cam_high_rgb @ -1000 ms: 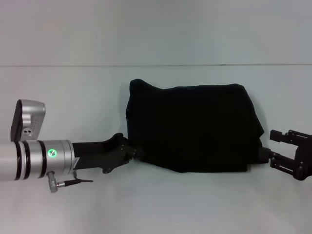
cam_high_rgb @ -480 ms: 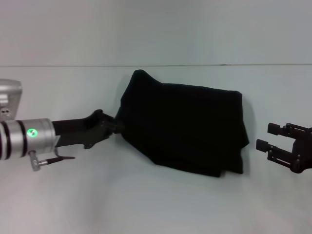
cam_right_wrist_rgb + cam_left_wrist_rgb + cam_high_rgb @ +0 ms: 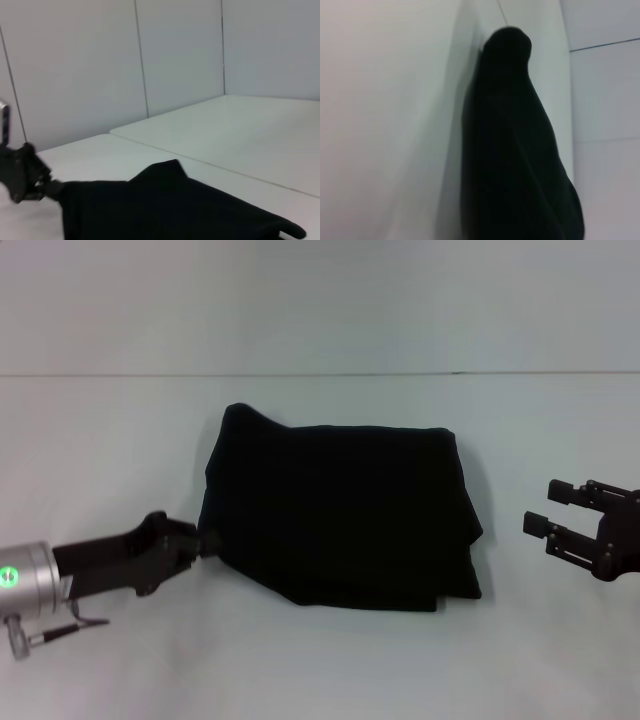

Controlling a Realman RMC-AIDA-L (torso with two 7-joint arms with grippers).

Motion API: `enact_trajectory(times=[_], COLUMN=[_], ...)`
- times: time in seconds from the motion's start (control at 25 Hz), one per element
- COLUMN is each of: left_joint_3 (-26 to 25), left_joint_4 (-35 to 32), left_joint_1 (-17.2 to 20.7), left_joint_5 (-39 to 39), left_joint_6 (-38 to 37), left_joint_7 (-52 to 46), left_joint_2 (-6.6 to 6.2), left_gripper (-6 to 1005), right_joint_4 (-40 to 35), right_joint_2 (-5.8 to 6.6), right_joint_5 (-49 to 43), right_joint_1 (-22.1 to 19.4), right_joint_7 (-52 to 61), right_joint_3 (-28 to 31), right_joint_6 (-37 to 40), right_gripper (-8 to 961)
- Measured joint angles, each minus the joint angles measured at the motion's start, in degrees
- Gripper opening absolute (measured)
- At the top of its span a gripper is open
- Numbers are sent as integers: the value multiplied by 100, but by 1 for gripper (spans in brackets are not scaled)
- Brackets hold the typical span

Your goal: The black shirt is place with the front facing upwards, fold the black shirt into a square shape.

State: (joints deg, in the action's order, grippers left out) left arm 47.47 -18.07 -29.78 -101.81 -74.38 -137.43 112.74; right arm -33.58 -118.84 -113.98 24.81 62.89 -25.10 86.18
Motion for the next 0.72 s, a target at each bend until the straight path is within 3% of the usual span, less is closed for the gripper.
enact_trajectory(times=[0.28,0.72], left_joint_3=[-185,-166], left_joint_4=[66,159], left_joint_1=[327,419], left_joint_5=[-27,-92], left_joint_6=[-464,-836], left_joint_7=[471,839], left_joint_2=[141,149], left_gripper=[99,129], right_joint_4=[138,242], right_joint_2=[-91,-92], right_joint_5=[2,9], right_joint_1=[130,224], right_joint_7=[-31,-43], right_joint_3=[6,6], right_joint_6=[-221,-260], right_gripper=[607,607])
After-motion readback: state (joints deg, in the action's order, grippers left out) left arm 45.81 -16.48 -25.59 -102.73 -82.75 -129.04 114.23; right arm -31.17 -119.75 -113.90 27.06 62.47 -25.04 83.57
